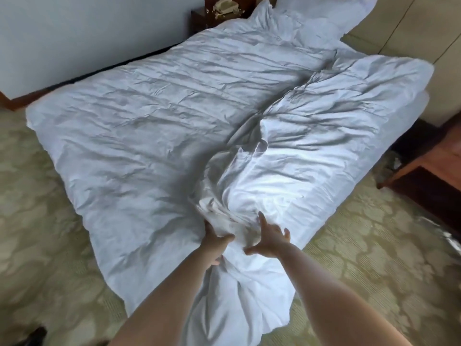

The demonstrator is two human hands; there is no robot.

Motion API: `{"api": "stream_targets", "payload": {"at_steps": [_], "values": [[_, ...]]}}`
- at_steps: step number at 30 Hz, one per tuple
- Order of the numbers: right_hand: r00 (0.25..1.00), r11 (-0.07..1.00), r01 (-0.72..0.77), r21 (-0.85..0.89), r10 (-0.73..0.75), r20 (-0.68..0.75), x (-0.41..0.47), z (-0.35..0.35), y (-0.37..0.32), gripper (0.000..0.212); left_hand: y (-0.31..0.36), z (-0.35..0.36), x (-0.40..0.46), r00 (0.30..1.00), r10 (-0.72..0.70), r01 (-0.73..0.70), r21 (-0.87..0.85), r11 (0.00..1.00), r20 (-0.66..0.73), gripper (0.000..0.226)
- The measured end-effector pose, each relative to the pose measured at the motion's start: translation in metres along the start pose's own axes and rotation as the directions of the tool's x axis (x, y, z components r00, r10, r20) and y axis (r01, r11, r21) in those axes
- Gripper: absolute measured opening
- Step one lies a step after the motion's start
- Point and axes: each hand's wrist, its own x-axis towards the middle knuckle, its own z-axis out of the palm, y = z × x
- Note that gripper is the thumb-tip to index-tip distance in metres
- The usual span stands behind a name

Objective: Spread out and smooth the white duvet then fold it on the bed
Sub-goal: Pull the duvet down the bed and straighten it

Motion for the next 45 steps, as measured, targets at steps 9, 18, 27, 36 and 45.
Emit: {"api": "stream_targets", "payload": {"at_steps": [9,18,27,36,45], "values": [[0.974,0.973,0.225,-0.052,-0.224,0.018,-0.022,0.022,-0.041,0.056,0.001,-0.014,0.014,0.956,0.280,-0.258,0.195,0.946,-0.091,0.077],[0.932,0.891,0.347,0.292,-0.362,-0.005,-0.070,0.013,-0.172,0.047,0.029,-0.132,0.003,0.960,0.251,-0.232,0.142,0.962,-0.127,0.021],[0.957,0.762,0.277,0.585,-0.161,-0.243,-0.079,0.021,-0.306,0.048,0.059,-0.261,-0.002,0.905,0.423,-0.426,0.074,0.902,0.047,0.045],[0.973,0.687,0.191,0.701,-0.036,-0.229,-0.074,0.037,-0.351,0.065,0.072,-0.302,-0.004,0.839,0.530,-0.543,0.141,0.828,0.121,0.032],[0.976,0.688,0.158,0.708,-0.002,-0.216,-0.052,0.068,-0.334,0.076,0.068,-0.287,0.012,0.876,0.420,-0.482,0.439,0.758,0.237,0.065]]}}
